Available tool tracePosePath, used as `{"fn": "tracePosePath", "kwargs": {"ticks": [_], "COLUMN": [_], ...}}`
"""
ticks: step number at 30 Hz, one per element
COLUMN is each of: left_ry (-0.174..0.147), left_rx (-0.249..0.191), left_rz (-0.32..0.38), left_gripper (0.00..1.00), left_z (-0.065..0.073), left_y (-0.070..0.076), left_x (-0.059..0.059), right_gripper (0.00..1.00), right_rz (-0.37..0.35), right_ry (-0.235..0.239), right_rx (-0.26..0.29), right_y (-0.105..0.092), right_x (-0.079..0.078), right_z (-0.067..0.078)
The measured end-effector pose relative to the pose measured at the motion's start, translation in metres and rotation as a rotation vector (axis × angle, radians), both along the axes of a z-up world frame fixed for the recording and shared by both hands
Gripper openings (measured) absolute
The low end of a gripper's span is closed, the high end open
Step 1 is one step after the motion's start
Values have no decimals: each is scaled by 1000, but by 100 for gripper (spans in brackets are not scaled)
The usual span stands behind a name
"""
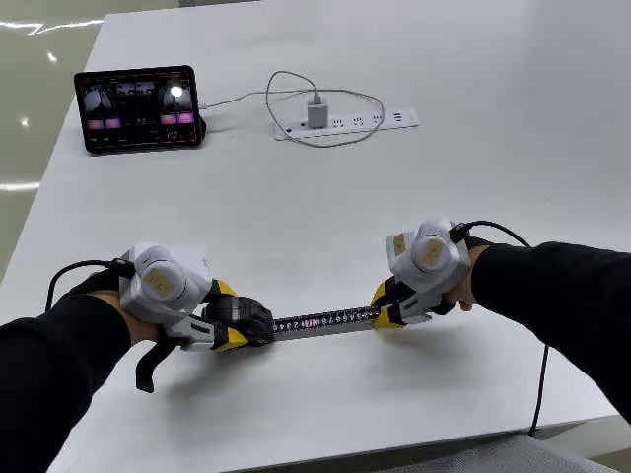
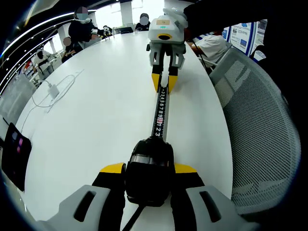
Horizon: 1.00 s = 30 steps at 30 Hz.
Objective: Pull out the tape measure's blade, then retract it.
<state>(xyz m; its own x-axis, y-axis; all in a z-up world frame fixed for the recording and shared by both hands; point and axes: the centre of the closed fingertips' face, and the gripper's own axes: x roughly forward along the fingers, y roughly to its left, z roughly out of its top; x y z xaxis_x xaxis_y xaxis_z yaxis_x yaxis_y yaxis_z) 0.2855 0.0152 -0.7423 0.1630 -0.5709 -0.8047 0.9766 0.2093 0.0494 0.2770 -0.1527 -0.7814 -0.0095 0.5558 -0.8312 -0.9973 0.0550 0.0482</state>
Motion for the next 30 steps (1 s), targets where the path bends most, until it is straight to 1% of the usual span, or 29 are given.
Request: {"fn": "tracePosePath", "kwargs": {"ticks": [30], "left_ry": [1], "left_rx": [1], "left_rz": [4], "left_gripper": [30], "left_z": [0], "left_y": [0], "left_x": [0], "right_gripper": [10], "right_rz": [-18], "right_ry": [13], "right_rx": [1], "right_y": [-14], "right_x": [0], "right_z": [1]}}
